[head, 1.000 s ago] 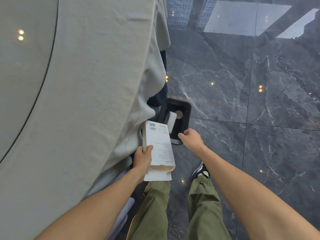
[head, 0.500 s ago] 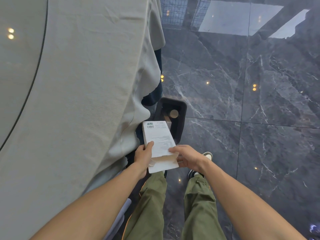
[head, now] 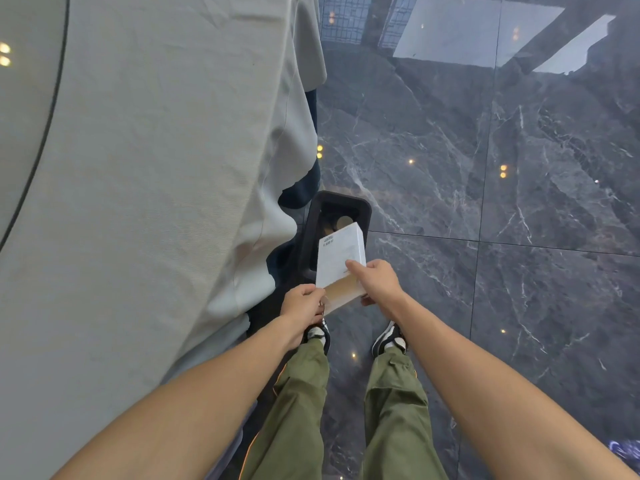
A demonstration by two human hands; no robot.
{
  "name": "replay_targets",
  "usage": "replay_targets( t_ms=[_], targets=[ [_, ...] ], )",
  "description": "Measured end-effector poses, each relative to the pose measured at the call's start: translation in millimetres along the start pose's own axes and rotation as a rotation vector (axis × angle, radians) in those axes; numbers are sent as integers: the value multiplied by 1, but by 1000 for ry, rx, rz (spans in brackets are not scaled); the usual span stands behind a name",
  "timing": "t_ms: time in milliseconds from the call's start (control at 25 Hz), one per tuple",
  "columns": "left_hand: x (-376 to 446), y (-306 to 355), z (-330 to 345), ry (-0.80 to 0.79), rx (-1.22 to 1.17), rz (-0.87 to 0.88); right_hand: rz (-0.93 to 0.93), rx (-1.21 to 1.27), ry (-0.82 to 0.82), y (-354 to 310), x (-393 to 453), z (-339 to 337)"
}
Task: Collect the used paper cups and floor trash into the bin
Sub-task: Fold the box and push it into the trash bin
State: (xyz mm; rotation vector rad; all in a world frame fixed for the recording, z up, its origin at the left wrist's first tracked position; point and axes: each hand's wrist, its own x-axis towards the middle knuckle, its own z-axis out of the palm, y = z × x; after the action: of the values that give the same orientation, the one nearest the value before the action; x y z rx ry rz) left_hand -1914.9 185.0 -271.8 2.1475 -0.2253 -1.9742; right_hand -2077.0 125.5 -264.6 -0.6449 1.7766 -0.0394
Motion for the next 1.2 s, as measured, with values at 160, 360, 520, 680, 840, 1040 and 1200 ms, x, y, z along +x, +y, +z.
replay_targets(
  t_ms=[160,360,520,680,840,1040,1200],
  targets=[
    [6,12,1,-25,29,-12,-38,-39,-22,-18,13,6],
    [6,16,-6,14,122,-17,-16,-66,-58,-18,15,10],
    [9,12,-8,38,229,10,12,-147,-95,-1,14,10],
    [13,12,-6,84,298,55,-9,-218,-115,11,14,11],
    [35,16,-4,174,317,83,-17,-244,-134,27,19,14],
    [79,29,15,253,352,123,1,-233,-133,65,31,12],
    [86,38,27,284,459,268,46,-228,-122,93,37,5]
  ],
)
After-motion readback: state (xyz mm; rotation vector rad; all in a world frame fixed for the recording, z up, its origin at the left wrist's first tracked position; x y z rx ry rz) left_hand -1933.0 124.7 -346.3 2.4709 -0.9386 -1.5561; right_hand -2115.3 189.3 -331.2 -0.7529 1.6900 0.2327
